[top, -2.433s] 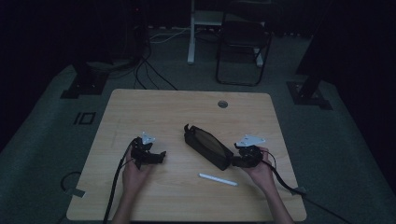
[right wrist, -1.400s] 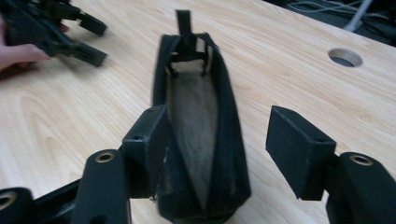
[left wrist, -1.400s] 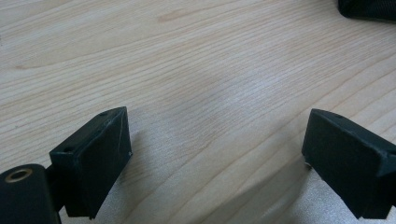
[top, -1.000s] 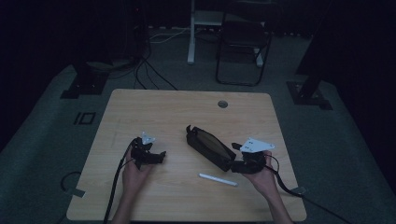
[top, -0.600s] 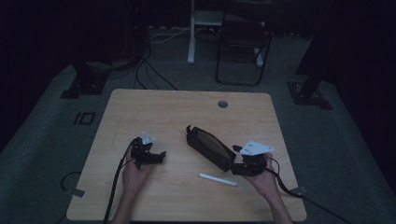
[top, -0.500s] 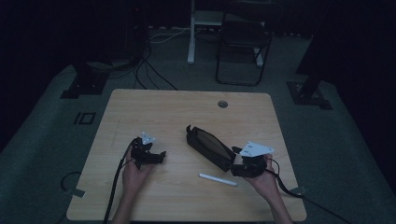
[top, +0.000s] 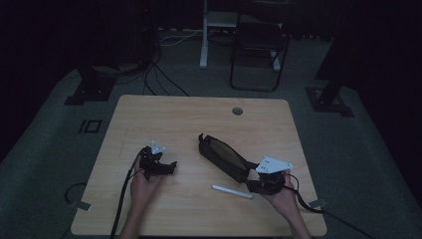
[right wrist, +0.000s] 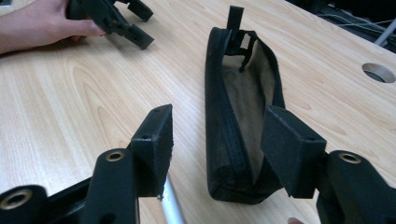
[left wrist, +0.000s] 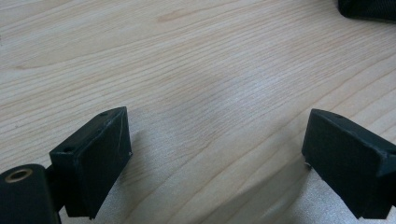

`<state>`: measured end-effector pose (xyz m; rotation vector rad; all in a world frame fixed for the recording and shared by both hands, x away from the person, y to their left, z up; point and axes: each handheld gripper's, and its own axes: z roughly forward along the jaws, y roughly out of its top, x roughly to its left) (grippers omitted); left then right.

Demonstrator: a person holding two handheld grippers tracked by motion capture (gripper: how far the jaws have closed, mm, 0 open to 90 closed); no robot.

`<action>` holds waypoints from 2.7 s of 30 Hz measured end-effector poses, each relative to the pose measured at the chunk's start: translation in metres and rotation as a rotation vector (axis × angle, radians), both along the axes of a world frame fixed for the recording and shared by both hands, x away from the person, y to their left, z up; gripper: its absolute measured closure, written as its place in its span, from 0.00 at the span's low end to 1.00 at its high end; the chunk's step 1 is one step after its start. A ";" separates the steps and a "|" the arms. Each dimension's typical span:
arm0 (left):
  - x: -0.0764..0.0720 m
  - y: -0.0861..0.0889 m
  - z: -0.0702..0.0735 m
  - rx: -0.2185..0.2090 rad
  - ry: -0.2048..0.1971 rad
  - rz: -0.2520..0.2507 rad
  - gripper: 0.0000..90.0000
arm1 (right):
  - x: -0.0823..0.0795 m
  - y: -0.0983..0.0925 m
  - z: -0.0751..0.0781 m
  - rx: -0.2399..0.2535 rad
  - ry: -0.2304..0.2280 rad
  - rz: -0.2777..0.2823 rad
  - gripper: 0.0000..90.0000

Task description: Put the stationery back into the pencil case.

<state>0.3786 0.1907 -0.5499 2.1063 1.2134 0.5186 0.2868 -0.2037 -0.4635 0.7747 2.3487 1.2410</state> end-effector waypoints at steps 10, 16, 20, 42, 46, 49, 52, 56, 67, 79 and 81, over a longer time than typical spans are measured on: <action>0.000 0.000 0.000 0.000 0.000 0.000 0.09 | -0.008 0.002 -0.006 -0.014 0.000 0.024 0.52; 0.000 0.000 0.000 0.000 0.000 0.000 0.09 | -0.011 0.005 -0.011 -0.022 0.001 0.041 0.54; 0.000 0.000 0.000 0.000 0.000 0.000 0.09 | -0.013 0.006 -0.014 -0.028 0.005 0.051 0.55; 0.000 0.000 0.000 0.000 0.000 0.000 0.09 | -0.021 0.021 -0.032 -0.072 0.035 0.091 0.60; 0.000 0.000 0.000 0.000 0.000 0.000 0.09 | -0.021 0.023 -0.035 -0.083 0.042 0.097 0.61; 0.000 0.000 0.000 0.000 0.000 0.000 0.09 | -0.021 0.025 -0.038 -0.090 0.044 0.100 0.62; 0.000 0.000 0.000 0.000 0.000 0.000 0.09 | -0.020 0.027 -0.041 -0.097 0.049 0.100 0.64; 0.000 0.000 0.000 0.000 0.000 0.000 0.09 | -0.019 0.030 -0.045 -0.116 0.063 0.097 0.66; 0.000 0.000 0.000 0.000 0.000 0.000 0.09 | -0.014 0.030 -0.055 -0.130 0.096 0.085 0.72; 0.000 0.000 0.000 0.000 0.000 0.000 0.09 | -0.009 0.029 -0.065 -0.138 0.122 0.080 0.73; 0.000 0.000 0.000 0.000 0.000 0.000 0.09 | -0.008 0.030 -0.067 -0.151 0.128 0.075 0.73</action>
